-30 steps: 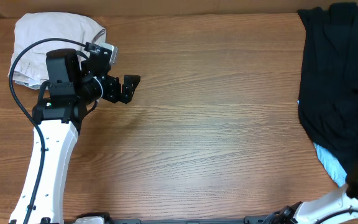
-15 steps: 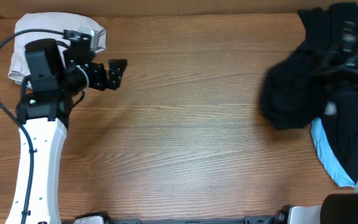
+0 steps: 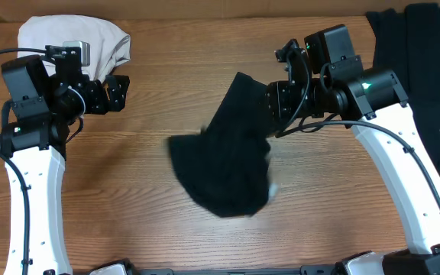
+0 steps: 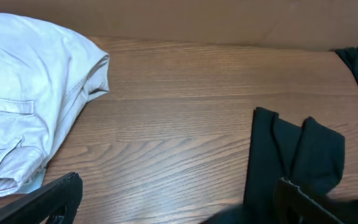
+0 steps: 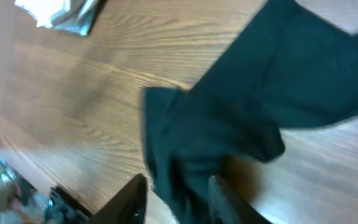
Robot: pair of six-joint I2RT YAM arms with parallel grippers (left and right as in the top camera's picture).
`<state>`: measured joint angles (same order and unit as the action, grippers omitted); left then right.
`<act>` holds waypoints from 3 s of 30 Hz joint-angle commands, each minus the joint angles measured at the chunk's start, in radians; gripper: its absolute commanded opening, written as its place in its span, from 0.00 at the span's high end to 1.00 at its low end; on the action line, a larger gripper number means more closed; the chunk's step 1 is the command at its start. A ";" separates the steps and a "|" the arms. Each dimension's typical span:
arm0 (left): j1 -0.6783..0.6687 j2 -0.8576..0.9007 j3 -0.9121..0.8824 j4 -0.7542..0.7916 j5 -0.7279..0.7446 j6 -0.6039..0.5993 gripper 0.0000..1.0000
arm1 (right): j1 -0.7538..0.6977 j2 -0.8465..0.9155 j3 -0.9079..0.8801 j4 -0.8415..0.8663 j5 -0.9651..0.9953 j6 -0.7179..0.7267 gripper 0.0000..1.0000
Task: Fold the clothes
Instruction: 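Pull the black garment with the right gripper to the table center, then lift the black garment with the right gripper and drape it lengthwise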
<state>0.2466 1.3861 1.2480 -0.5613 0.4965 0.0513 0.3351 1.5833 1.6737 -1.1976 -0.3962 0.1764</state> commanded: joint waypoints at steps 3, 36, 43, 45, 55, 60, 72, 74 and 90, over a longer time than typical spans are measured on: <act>-0.004 0.000 0.024 -0.008 -0.006 -0.006 0.00 | -0.050 -0.004 0.029 -0.027 0.061 0.011 0.52; -0.283 0.298 0.022 -0.010 -0.089 0.080 0.04 | -0.177 0.504 -0.253 0.411 0.237 0.220 0.55; -0.283 0.298 0.022 0.005 -0.089 0.083 0.06 | -0.204 0.478 -0.204 0.385 0.233 0.216 0.96; -0.283 0.298 0.025 0.020 -0.088 0.083 0.06 | -0.218 0.420 -0.101 0.291 0.226 0.155 0.96; -0.283 0.267 0.230 -0.120 -0.085 0.084 0.07 | -0.220 0.199 0.513 -0.114 0.226 0.027 0.96; -0.282 0.248 0.365 -0.204 -0.085 0.085 0.07 | -0.217 0.168 0.682 -0.201 0.111 -0.053 0.96; -0.279 0.227 0.505 -0.217 -0.085 0.102 0.03 | -0.216 -0.047 0.871 -0.292 -0.033 -0.086 0.96; -0.280 0.227 0.507 -0.218 -0.080 0.102 0.03 | -0.216 -0.100 0.891 -0.291 -0.040 -0.106 0.96; -0.278 0.101 0.595 -0.212 -0.150 0.136 0.00 | -0.217 -0.247 1.080 -0.210 -0.031 -0.151 0.96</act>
<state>-0.0315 1.5299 1.8076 -0.7769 0.3721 0.1654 0.1184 1.3548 2.6560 -1.4250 -0.4374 0.0372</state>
